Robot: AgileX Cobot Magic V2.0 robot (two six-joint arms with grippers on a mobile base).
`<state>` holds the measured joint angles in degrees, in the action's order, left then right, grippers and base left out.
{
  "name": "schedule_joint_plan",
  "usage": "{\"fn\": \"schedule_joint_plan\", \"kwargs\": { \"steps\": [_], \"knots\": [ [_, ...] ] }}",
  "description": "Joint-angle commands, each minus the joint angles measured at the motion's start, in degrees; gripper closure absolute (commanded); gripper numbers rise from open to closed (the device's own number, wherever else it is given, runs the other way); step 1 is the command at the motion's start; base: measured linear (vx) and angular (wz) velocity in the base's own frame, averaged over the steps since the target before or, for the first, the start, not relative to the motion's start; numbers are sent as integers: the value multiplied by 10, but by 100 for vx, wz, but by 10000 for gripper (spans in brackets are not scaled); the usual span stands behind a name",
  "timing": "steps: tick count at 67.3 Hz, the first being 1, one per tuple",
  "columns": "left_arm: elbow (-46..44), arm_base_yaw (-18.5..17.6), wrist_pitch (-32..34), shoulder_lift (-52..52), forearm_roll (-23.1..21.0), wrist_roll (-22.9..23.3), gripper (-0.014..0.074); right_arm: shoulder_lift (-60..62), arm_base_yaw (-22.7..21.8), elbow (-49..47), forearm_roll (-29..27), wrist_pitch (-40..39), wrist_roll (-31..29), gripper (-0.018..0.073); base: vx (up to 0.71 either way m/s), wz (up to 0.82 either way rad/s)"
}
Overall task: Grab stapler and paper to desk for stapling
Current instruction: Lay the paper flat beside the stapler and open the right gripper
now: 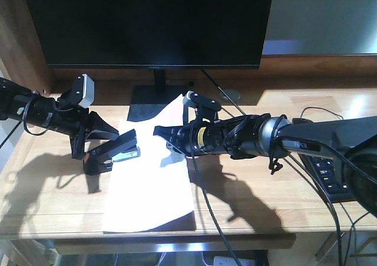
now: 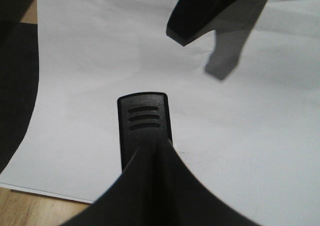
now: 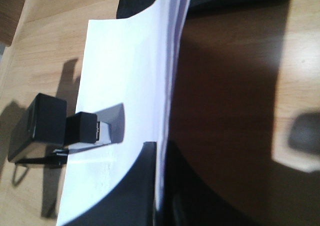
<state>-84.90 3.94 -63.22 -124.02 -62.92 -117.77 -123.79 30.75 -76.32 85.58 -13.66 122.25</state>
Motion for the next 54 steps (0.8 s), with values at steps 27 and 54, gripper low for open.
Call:
{"fn": "schedule_joint_plan", "kwargs": {
  "steps": [27, 54],
  "knots": [
    [-14, -3, -19, 34, -33, 6, 603, 24, -2, -29, -7, -3, -10, 430, 0, 0],
    [-14, -3, -19, 34, -33, 6, 603, 69, -3, -29, 119, 50, -11, -17, 0, 0]
  ]
}}
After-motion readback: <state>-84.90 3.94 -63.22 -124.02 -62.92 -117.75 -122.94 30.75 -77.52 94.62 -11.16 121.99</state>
